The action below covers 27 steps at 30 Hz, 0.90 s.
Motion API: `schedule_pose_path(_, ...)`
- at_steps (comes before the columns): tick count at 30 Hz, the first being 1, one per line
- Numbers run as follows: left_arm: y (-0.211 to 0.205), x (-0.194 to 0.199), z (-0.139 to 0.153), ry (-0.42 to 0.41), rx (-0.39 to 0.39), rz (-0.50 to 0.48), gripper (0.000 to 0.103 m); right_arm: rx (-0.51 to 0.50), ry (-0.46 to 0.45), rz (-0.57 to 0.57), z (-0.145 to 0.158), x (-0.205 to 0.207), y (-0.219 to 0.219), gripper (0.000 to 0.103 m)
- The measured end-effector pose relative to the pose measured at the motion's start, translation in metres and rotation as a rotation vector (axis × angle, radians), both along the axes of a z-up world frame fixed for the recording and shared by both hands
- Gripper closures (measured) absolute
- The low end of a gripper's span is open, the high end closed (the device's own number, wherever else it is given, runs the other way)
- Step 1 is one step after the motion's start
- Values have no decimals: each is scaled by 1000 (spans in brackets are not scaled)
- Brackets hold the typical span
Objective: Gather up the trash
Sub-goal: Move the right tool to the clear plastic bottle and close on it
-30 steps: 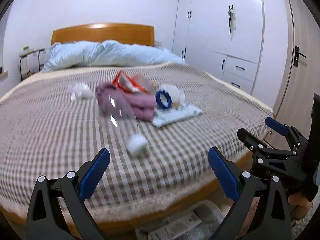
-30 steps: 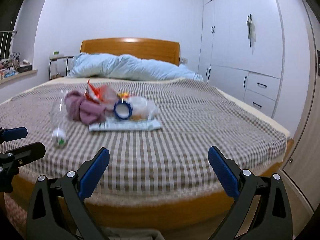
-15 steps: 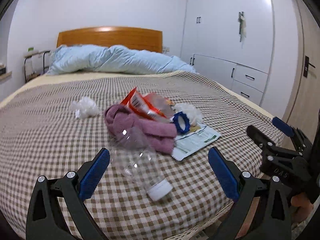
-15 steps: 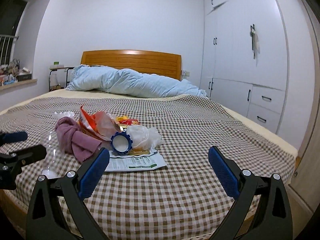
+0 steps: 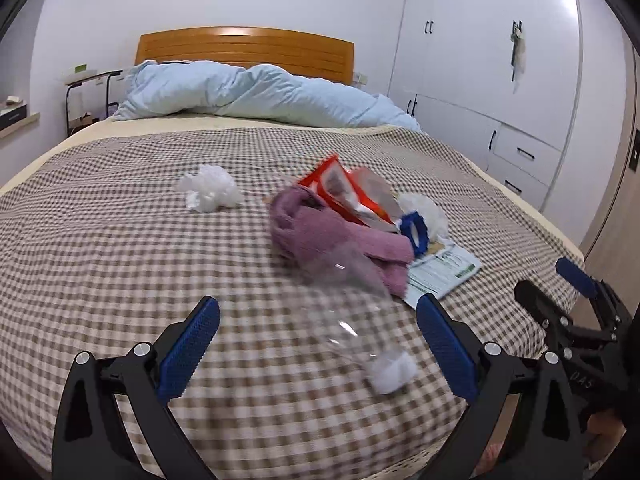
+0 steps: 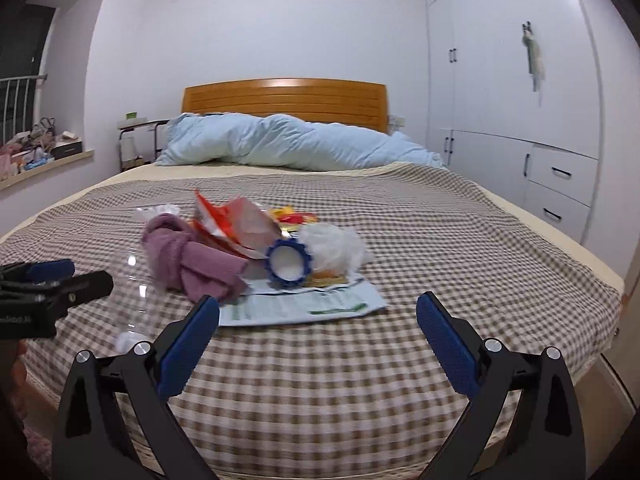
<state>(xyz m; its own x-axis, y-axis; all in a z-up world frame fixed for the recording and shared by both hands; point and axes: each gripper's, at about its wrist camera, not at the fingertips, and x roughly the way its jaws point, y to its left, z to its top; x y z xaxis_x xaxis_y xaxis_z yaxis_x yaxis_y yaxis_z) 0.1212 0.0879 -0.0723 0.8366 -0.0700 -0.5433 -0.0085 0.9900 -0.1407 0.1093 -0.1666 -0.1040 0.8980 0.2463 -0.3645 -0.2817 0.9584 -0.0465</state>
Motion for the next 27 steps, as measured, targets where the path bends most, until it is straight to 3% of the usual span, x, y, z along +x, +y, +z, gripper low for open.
schedule_pose_path(7, 41, -4, 12, -9, 8, 36, 8, -83, 40, 49, 9, 2, 74, 8)
schedule_pose_path(12, 68, 0, 15, -33, 60, 66, 8, -68, 111, 97, 10, 15, 107, 8)
schedule_pose_path(16, 84, 7, 13, -32, 82, 75, 8, -139, 103, 82, 10, 16, 127, 8)
schedule_pose_path(19, 91, 9, 14, -50, 95, 49, 8, -162, 135, 114, 5, 19, 139, 8)
schedule_pose_path(24, 91, 18, 12, -45, 151, -28, 8, -208, 167, 65, -6, 30, 155, 8)
schedule_pose_path(27, 93, 22, 10, -28, 144, -37, 8, -227, 195, 48, -9, 41, 165, 8)
